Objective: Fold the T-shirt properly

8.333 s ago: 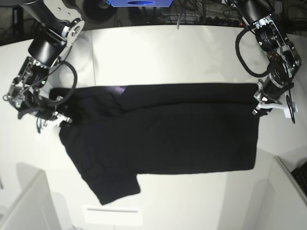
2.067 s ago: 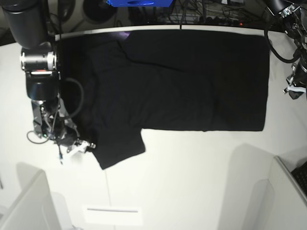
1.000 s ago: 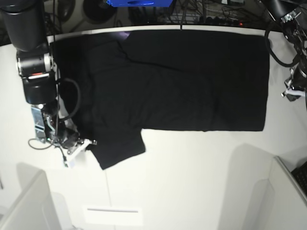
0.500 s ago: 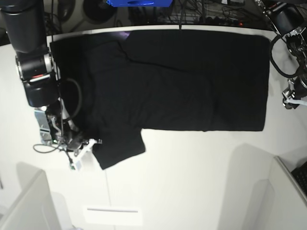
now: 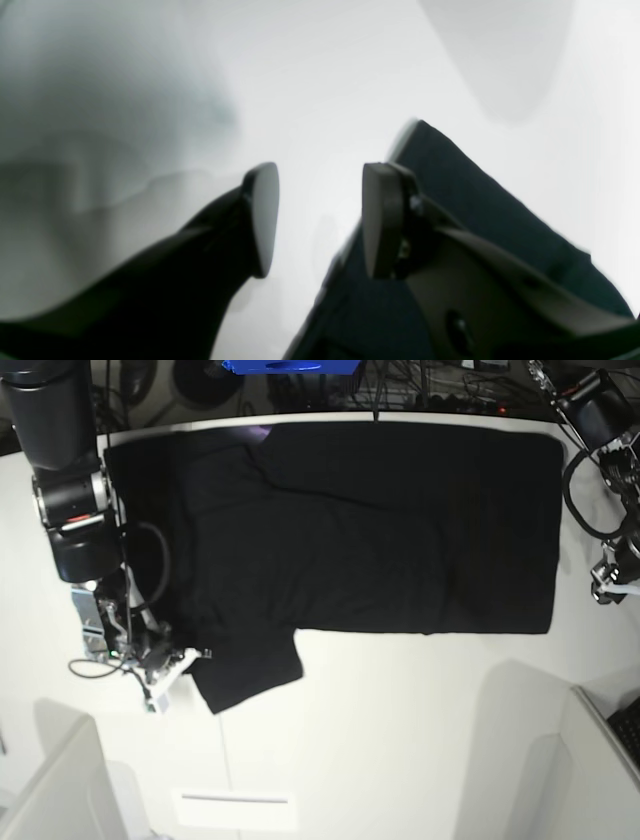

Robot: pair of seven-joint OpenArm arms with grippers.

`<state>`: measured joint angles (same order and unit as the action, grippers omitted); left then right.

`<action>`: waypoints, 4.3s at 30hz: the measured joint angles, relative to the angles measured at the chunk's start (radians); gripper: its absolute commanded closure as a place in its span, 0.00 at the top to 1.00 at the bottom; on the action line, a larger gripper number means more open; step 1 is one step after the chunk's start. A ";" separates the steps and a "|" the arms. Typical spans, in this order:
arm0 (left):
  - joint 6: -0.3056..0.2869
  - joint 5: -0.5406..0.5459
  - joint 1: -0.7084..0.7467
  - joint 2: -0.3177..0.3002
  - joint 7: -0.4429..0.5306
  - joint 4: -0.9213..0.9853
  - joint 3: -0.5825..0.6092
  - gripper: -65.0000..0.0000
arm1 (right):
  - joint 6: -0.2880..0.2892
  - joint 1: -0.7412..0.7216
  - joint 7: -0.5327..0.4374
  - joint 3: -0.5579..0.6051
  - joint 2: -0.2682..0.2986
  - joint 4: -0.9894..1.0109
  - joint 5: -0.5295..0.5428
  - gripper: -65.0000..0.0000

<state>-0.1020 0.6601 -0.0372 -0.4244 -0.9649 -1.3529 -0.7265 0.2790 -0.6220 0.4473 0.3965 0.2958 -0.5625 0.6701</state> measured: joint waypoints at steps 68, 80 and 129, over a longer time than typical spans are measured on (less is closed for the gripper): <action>-0.009 -0.245 -0.278 0.038 -0.087 0.135 0.384 0.00 | -0.105 0.175 0.080 -0.122 0.089 -0.428 -0.026 0.00; -0.086 -0.241 -0.179 0.039 -0.100 0.029 0.375 0.00 | -0.100 0.270 0.132 -0.122 0.101 -0.586 -0.021 0.00; -0.239 -0.227 0.393 0.043 -0.180 -0.520 0.121 0.00 | -0.106 0.890 0.483 -0.652 0.083 -1.339 -0.019 0.00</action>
<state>-0.3408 0.4328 0.3561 -0.3809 -1.1454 -1.8729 -0.6060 0.1734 0.2676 0.9306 -0.2550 0.3790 -1.9015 0.6514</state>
